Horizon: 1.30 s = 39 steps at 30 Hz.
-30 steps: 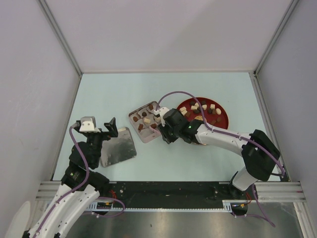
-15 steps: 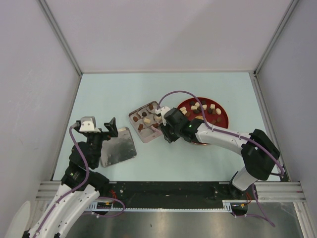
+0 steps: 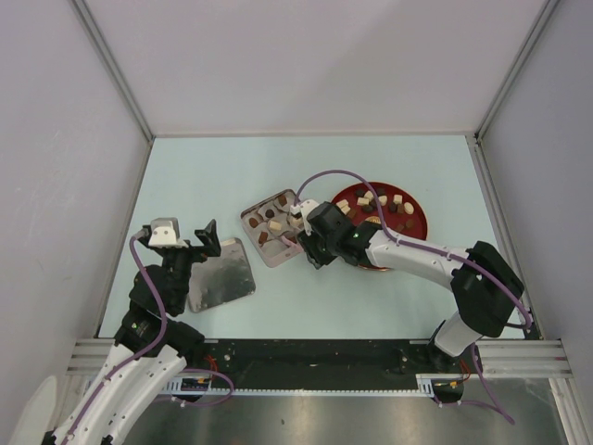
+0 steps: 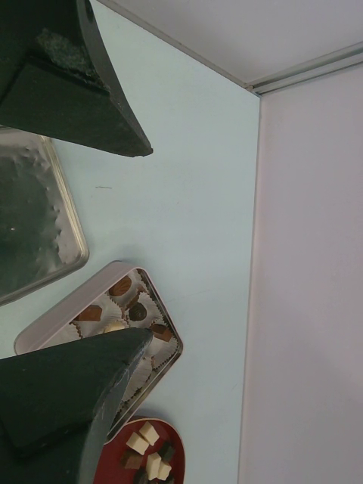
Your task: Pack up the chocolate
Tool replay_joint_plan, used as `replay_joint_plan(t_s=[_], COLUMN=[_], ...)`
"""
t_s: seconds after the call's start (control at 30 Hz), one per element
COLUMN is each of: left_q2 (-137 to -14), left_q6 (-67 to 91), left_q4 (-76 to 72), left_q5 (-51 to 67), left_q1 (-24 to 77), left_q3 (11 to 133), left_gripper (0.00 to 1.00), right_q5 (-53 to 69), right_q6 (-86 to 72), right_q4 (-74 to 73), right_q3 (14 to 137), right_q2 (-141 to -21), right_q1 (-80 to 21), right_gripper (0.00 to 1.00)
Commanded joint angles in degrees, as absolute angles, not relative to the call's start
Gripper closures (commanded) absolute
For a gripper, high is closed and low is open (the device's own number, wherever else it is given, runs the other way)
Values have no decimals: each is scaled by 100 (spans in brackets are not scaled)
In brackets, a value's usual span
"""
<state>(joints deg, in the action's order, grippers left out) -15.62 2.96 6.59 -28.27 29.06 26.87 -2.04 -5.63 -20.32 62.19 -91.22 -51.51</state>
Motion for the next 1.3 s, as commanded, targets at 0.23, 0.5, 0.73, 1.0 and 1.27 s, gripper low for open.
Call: replay_joint_plan(t_s=[0.23, 0.5, 0.73, 1.0, 1.27], left_q2=[-1503, -1485, -1485, -1494, -1512], left_q6=[220, 220, 211, 211, 211], left_q4=[510, 536, 536, 527, 536], left_q5=[-2830, -2839, -2839, -2839, -2839], left_q1=[2865, 2865, 2865, 2865, 2865], left_q3=[2663, 2663, 2663, 2672, 2663], left_gripper=[0, 0, 0, 0, 0], right_q5=[-465, -1194, -1441, -1047, -564], right_q6=[-668, -817, -888, -774, -361], right_q4=[-1960, -2267, -2566, -2330, -2013], right_q3=[6478, 6469, 6311, 5731, 5362], right_q2=[-8500, -8130, -8077, -8103, -8209], right_q1=[-5019, -4676, -4184, -3622, -3077], right_gripper=[57, 56, 55, 55, 55])
